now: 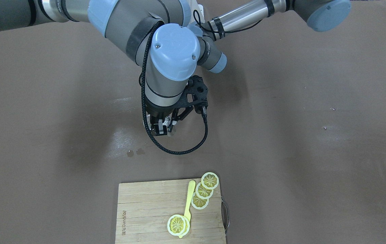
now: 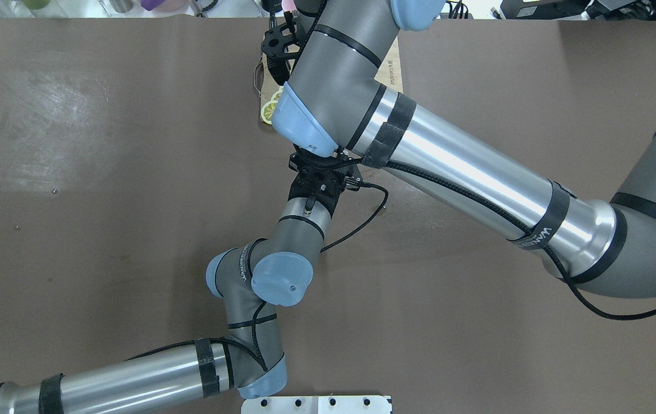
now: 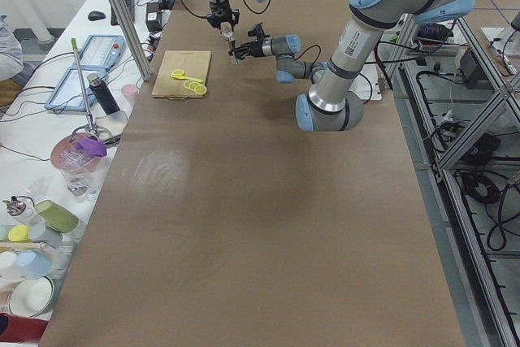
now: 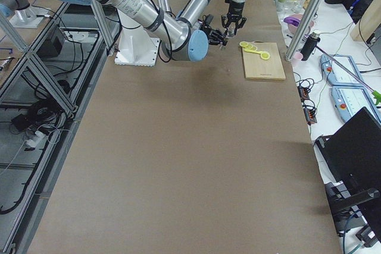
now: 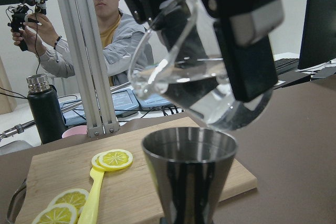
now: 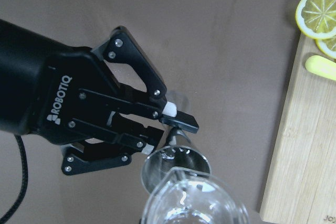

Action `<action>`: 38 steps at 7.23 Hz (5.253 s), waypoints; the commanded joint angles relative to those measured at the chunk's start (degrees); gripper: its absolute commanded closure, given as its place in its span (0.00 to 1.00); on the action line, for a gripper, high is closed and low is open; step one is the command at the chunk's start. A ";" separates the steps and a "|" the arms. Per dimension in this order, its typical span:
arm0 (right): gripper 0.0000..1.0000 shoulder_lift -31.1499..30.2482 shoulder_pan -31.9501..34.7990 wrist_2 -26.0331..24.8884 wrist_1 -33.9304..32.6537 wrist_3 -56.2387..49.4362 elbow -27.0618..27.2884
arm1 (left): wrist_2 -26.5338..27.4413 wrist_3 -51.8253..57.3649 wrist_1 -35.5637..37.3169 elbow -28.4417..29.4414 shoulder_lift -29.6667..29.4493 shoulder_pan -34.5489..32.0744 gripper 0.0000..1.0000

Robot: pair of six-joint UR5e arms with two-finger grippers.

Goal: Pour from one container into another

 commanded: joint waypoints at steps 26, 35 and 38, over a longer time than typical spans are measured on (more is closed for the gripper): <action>1.00 -49.38 9.37 23.64 87.62 30.41 5.74 | -10.68 -0.54 -53.62 -0.19 50.09 -19.19 1.00; 1.00 -49.99 0.92 15.73 97.29 38.43 2.92 | 18.53 -38.08 -18.79 -10.98 61.87 -0.81 1.00; 1.00 -49.99 0.57 15.11 99.66 38.52 1.52 | 22.67 -46.06 -12.16 -12.30 61.96 -0.52 1.00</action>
